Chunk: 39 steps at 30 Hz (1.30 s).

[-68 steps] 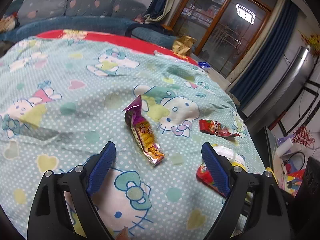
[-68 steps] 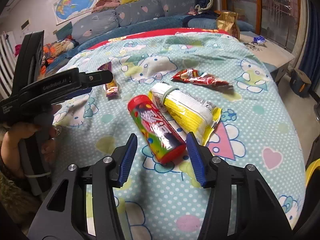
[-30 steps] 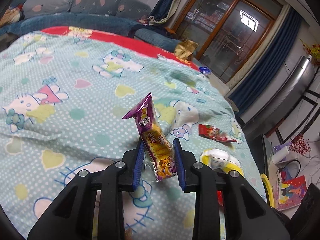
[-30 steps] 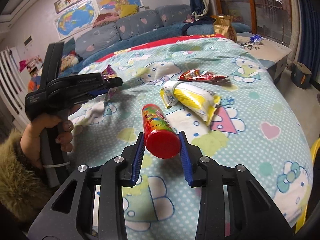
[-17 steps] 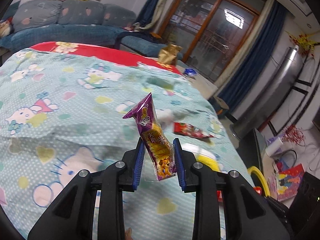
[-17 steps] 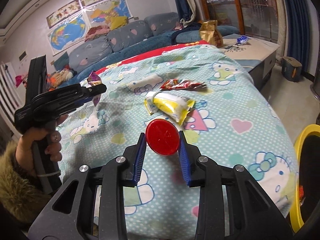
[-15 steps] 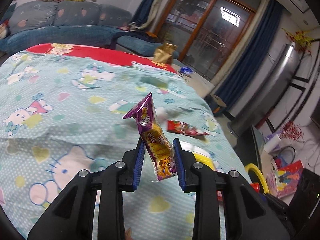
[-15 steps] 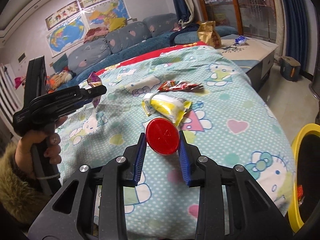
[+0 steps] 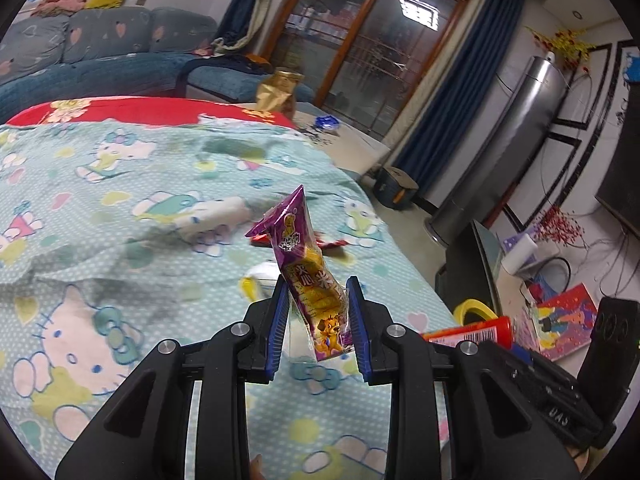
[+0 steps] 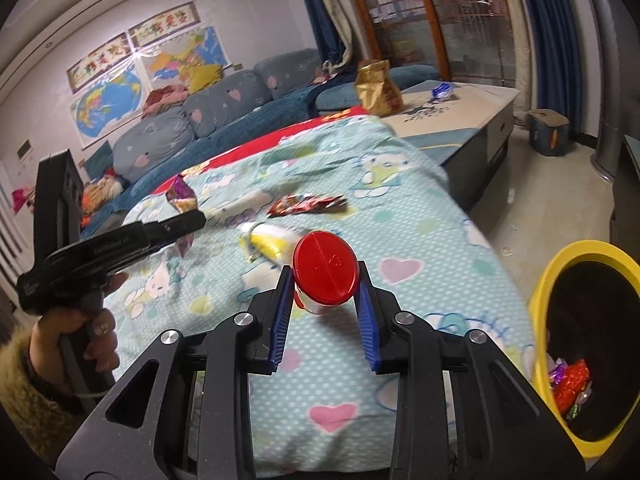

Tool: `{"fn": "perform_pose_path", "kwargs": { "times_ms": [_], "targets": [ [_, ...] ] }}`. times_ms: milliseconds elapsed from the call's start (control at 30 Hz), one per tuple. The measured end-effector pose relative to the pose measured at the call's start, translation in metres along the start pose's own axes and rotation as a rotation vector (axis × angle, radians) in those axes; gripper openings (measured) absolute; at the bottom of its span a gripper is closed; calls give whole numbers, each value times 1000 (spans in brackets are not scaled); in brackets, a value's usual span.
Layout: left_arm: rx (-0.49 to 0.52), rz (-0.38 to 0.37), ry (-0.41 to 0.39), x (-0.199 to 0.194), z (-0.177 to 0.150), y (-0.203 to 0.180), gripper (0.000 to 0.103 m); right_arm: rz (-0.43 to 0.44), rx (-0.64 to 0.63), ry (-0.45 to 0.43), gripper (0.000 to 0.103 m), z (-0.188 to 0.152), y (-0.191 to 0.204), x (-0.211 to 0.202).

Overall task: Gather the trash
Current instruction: 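Carry the snack stick and red tube over the yellow bin with both grippers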

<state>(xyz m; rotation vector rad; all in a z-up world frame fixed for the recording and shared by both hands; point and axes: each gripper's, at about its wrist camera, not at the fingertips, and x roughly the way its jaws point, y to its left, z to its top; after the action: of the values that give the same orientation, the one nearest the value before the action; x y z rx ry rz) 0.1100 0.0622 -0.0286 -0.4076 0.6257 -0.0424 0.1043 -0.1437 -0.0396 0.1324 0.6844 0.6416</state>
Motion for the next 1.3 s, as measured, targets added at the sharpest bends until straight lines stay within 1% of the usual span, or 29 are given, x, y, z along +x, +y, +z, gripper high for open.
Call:
{"fn": "perform_pose_path", "kwargs": {
  "times_ms": [433, 933, 1300],
  "targets": [
    [104, -94, 54, 19, -13, -56, 28, -83, 82, -60, 24, 3, -43, -24],
    [200, -175, 96, 29, -30, -107, 28, -184, 139, -108, 24, -2, -83, -52],
    [272, -234, 130, 33, -46, -142, 28, -284, 178, -98, 24, -13, -122, -73]
  ]
}}
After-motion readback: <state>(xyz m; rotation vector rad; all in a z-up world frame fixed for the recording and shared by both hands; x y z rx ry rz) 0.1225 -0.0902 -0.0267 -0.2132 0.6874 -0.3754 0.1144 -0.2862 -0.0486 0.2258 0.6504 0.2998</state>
